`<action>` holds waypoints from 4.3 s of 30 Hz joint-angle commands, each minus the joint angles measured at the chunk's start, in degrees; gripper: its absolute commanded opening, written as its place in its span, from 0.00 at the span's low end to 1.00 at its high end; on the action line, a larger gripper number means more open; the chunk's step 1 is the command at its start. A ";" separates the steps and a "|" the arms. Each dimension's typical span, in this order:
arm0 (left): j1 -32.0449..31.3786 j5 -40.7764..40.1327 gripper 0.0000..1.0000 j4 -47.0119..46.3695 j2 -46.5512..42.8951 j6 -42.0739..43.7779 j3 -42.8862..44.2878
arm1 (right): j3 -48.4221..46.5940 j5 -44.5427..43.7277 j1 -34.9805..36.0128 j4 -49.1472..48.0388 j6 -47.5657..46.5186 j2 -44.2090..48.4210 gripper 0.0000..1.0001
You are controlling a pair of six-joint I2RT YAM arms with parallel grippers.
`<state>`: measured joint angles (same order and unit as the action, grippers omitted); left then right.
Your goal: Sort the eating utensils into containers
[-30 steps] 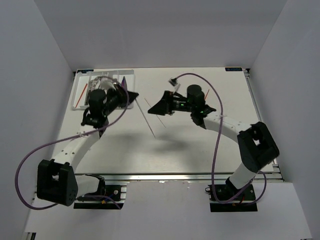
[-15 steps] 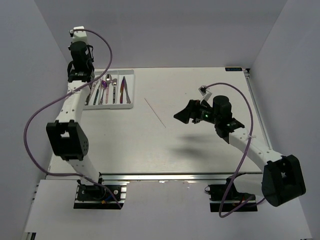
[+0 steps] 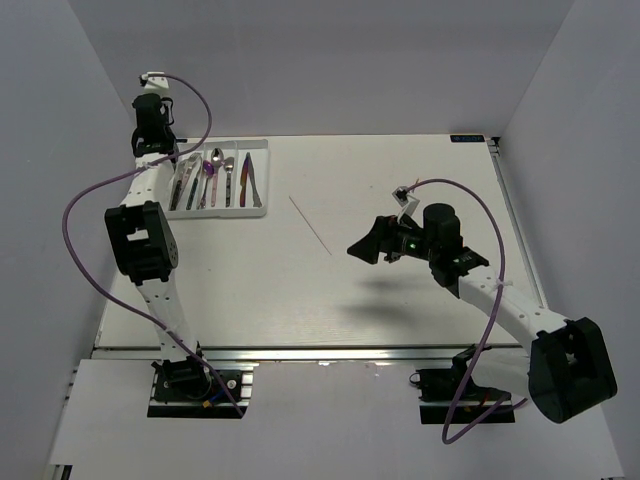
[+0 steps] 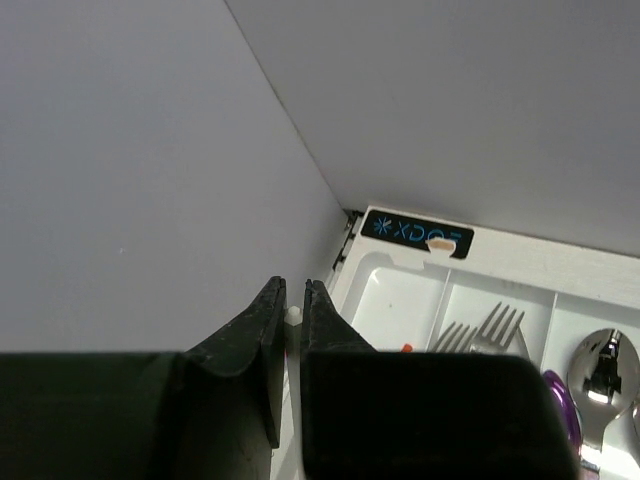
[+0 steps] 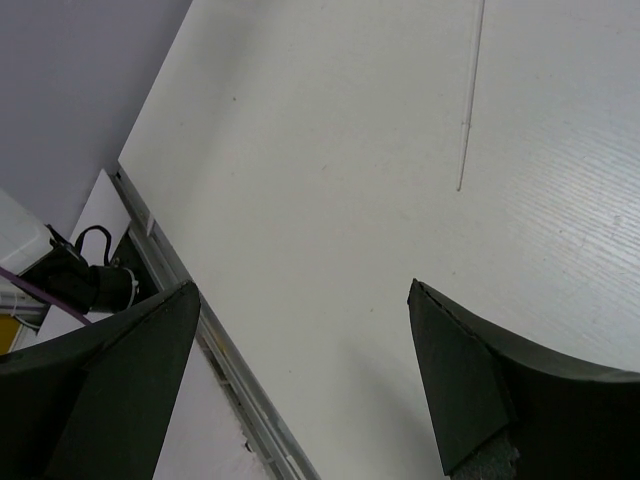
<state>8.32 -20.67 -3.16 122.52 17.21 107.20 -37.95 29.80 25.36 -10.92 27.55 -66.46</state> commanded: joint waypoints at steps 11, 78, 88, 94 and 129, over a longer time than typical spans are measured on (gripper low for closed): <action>0.65 2.03 0.08 -3.70 0.96 1.95 -2.43 | -1.60 -0.18 1.18 -1.65 -1.97 -1.66 0.89; -0.14 30.07 0.98 7.11 -58.80 -42.61 -54.99 | -87.29 -32.97 15.24 45.17 -27.29 -80.05 0.44; -0.14 26.12 0.98 12.03 -58.62 -41.82 -52.79 | -76.77 -31.82 15.24 52.58 -27.20 -79.36 0.00; -0.32 38.91 0.98 5.12 -58.27 -50.85 -59.10 | -62.44 -22.03 14.02 41.79 -24.84 -66.37 0.00; -25.54 48.43 0.40 -48.96 -37.00 -75.92 -72.83 | -34.81 17.57 10.85 -11.06 11.39 -36.90 0.00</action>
<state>-16.86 26.30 -51.05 85.47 -59.22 32.47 -69.30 45.58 35.42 -19.46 38.26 -103.00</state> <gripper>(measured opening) 0.455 0.020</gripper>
